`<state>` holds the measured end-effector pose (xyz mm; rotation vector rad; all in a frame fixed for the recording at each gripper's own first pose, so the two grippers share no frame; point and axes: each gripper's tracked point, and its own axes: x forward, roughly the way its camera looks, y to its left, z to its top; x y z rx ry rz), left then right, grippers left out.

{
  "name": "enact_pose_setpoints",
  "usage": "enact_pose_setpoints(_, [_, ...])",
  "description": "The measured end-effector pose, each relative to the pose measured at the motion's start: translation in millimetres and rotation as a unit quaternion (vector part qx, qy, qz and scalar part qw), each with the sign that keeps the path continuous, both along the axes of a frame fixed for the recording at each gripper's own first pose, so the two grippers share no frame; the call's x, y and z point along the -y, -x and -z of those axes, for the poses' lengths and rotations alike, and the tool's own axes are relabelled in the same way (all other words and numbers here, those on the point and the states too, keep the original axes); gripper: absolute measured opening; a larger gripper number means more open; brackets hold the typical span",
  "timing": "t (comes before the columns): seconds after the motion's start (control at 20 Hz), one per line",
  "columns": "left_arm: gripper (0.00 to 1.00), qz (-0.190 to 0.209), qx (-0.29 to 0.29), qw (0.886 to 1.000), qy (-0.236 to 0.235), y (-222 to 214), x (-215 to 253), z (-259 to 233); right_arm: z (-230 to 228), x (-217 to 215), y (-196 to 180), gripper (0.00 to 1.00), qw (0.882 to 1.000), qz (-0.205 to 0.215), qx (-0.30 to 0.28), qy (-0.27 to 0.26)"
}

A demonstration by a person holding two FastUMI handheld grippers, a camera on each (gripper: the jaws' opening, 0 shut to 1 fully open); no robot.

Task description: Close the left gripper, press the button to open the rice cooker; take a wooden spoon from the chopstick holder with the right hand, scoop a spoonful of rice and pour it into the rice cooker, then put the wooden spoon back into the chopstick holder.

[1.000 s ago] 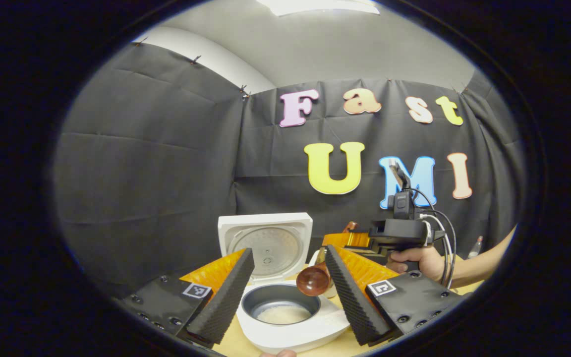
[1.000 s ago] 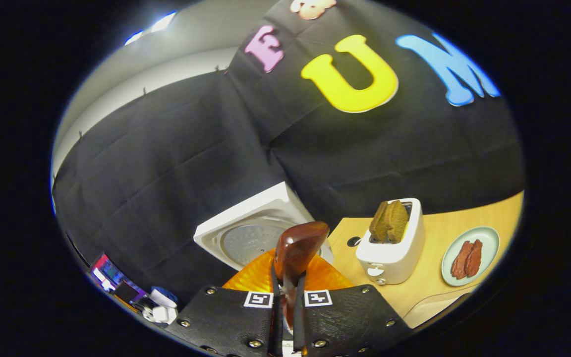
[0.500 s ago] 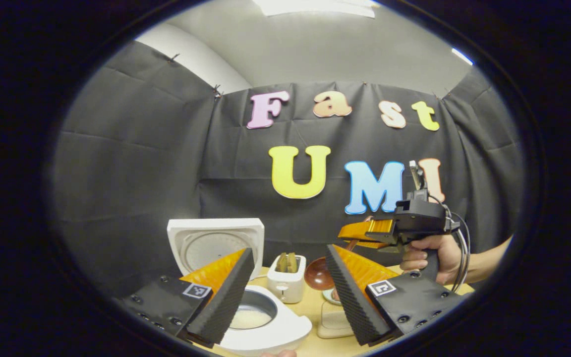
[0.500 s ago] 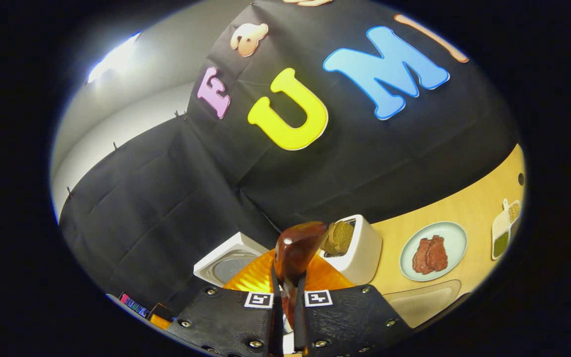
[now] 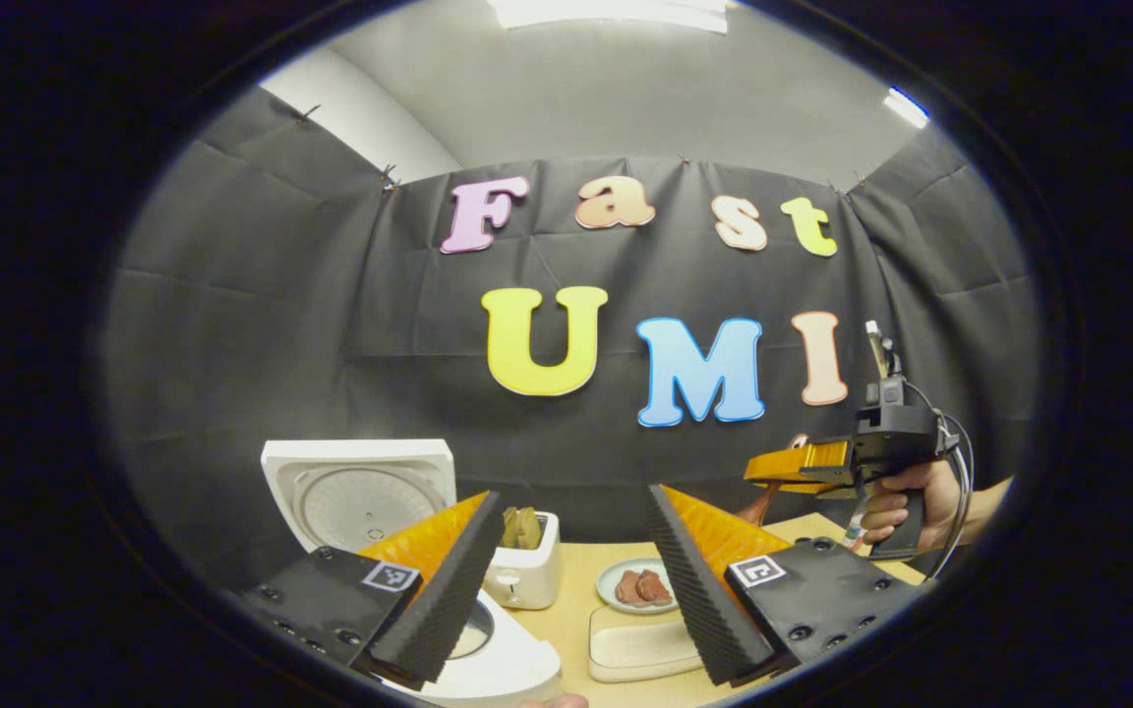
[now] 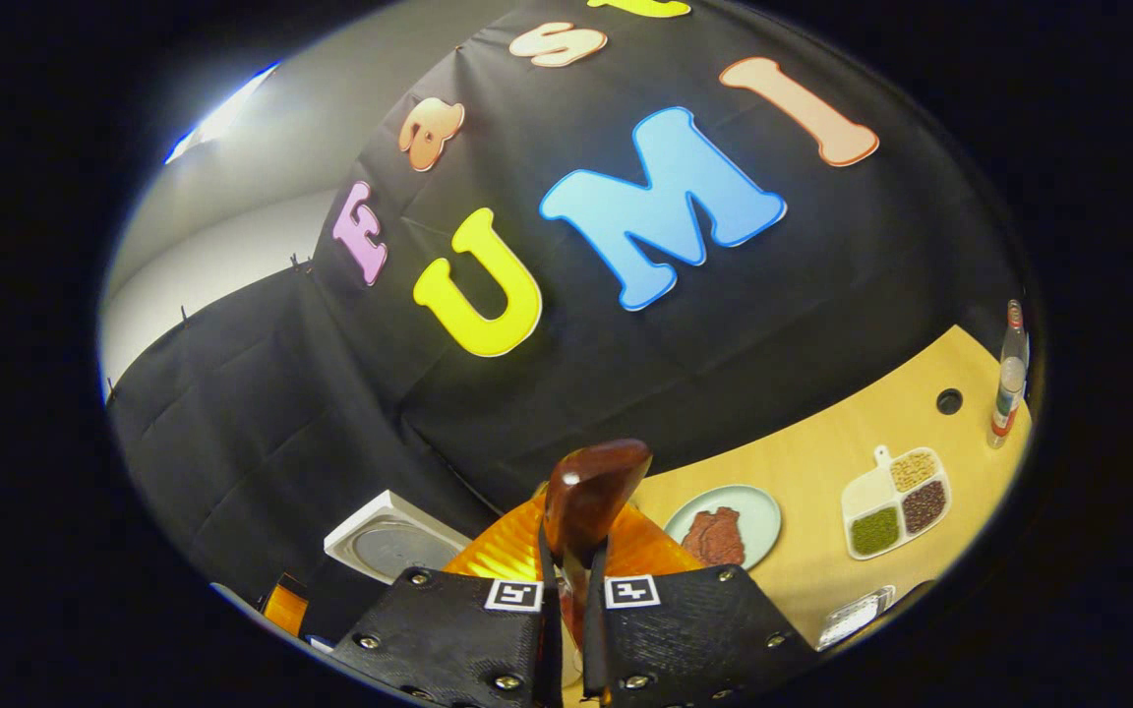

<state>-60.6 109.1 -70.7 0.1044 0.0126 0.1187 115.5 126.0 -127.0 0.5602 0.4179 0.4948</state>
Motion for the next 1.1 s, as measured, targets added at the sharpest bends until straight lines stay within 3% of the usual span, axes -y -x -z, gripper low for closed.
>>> enact_pose_setpoints(0.35, [1.00, 0.021, -0.011, 1.000, -0.002, -18, 35, 7, 24, 65, 6, 0.09, 0.998, 0.046, -0.006, 0.036])
enact_pose_setpoints(0.4, [0.94, 0.022, -0.011, 1.000, -0.002, -19, 38, 7, 30, 73, 8, 0.08, 0.998, 0.052, -0.009, 0.043])
enact_pose_setpoints(0.45, [0.94, 0.023, -0.011, 1.000, -0.001, -20, 40, 8, 38, 82, 9, 0.09, 0.997, 0.060, -0.011, 0.051])
enact_pose_setpoints(0.6, [1.00, 0.026, -0.017, 0.999, -0.004, -23, 47, 11, 57, 108, 14, 0.09, 0.993, 0.084, -0.018, 0.085])
enact_pose_setpoints(0.8, [0.94, 0.031, -0.021, 0.999, -0.006, -26, 54, 13, 79, 133, 25, 0.08, 0.986, 0.112, -0.028, 0.121])
enact_pose_setpoints(1.1, [0.94, 0.031, -0.023, 0.999, -0.006, -24, 53, 12, 117, 149, 37, 0.08, 0.974, 0.122, -0.031, 0.187])
